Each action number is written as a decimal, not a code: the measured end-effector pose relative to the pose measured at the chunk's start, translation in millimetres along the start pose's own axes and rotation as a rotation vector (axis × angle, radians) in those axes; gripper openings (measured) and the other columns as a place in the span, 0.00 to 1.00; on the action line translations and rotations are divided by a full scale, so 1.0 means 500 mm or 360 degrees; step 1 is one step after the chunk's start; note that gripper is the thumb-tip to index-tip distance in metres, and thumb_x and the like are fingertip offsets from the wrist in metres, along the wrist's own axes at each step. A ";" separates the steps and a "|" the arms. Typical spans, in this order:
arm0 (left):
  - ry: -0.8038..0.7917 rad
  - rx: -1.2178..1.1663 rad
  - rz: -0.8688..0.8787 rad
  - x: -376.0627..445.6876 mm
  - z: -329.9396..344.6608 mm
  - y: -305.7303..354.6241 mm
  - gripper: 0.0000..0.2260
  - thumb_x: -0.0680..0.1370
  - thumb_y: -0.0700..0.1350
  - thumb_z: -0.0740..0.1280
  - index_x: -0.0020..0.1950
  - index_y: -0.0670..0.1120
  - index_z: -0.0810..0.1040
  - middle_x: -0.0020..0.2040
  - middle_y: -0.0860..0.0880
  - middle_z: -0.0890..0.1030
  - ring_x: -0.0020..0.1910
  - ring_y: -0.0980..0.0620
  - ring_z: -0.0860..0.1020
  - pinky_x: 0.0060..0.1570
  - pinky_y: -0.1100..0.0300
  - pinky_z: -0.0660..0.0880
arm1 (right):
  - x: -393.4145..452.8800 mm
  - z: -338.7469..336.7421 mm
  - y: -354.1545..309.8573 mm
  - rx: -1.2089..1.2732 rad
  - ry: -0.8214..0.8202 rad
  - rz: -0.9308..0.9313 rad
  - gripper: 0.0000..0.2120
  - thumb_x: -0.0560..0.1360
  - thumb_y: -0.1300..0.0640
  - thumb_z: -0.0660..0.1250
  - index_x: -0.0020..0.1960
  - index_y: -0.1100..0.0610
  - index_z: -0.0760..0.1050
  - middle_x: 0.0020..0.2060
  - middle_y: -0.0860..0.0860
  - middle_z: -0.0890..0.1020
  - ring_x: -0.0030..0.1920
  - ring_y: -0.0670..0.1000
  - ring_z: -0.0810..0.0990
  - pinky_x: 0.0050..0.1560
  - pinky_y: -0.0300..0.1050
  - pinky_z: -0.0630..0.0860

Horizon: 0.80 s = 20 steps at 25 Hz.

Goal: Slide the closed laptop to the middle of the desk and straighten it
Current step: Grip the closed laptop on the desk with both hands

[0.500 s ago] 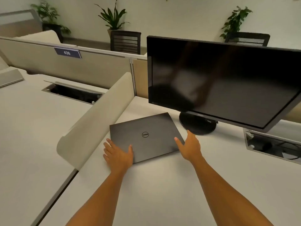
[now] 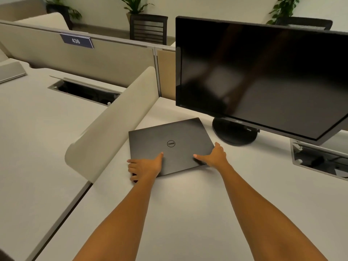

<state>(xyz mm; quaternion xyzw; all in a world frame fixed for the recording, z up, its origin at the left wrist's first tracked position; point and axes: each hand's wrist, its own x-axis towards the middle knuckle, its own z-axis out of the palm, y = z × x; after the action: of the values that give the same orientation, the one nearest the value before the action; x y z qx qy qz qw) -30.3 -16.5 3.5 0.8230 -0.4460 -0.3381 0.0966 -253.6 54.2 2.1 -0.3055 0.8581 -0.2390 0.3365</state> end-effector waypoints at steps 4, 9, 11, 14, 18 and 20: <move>0.0021 0.0207 0.0053 -0.003 0.008 -0.003 0.69 0.59 0.75 0.73 0.81 0.37 0.42 0.77 0.39 0.60 0.75 0.40 0.61 0.70 0.42 0.63 | 0.017 -0.008 -0.019 -0.0153 -0.0036 0.0113 0.50 0.62 0.39 0.81 0.74 0.60 0.62 0.70 0.58 0.69 0.71 0.61 0.70 0.72 0.57 0.70; -0.0046 0.0448 0.0085 0.018 -0.033 -0.005 0.73 0.53 0.75 0.76 0.80 0.35 0.45 0.73 0.39 0.64 0.71 0.40 0.66 0.66 0.45 0.70 | 0.007 -0.016 -0.014 -0.0066 -0.0182 0.0247 0.47 0.63 0.48 0.83 0.73 0.62 0.65 0.70 0.60 0.72 0.69 0.62 0.73 0.69 0.57 0.74; -0.0111 0.0572 0.0110 0.023 -0.050 -0.006 0.72 0.52 0.76 0.75 0.79 0.34 0.49 0.71 0.39 0.66 0.68 0.41 0.68 0.63 0.50 0.71 | -0.005 -0.016 -0.006 -0.0016 -0.0212 0.0266 0.49 0.63 0.49 0.84 0.75 0.62 0.62 0.71 0.60 0.71 0.71 0.62 0.71 0.70 0.57 0.73; -0.0173 0.0700 0.0147 0.013 -0.057 -0.020 0.72 0.50 0.78 0.74 0.79 0.35 0.51 0.70 0.39 0.67 0.67 0.42 0.70 0.63 0.52 0.72 | -0.031 -0.025 0.015 0.0002 -0.0245 0.0282 0.52 0.62 0.50 0.84 0.76 0.62 0.59 0.73 0.60 0.70 0.74 0.62 0.69 0.72 0.57 0.71; -0.0340 0.0703 0.0152 -0.004 -0.066 -0.049 0.73 0.47 0.74 0.78 0.79 0.38 0.53 0.70 0.40 0.67 0.69 0.41 0.70 0.62 0.50 0.74 | -0.087 -0.046 0.063 0.0054 -0.0265 0.0317 0.53 0.62 0.51 0.84 0.77 0.63 0.57 0.74 0.60 0.68 0.74 0.63 0.68 0.72 0.58 0.71; -0.0493 0.0844 0.0260 -0.018 -0.072 -0.060 0.68 0.45 0.74 0.78 0.77 0.42 0.62 0.68 0.41 0.69 0.68 0.42 0.70 0.59 0.51 0.76 | -0.125 -0.061 0.091 0.0053 -0.0253 0.0319 0.52 0.62 0.50 0.84 0.76 0.63 0.59 0.74 0.60 0.69 0.73 0.63 0.69 0.72 0.57 0.71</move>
<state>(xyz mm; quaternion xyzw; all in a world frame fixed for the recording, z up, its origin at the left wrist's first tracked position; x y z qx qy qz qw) 9.4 3.0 21.1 0.7199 -0.5926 -0.3224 -0.1636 -255.8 135.1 21.1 -0.2306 0.8509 -0.1934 0.4306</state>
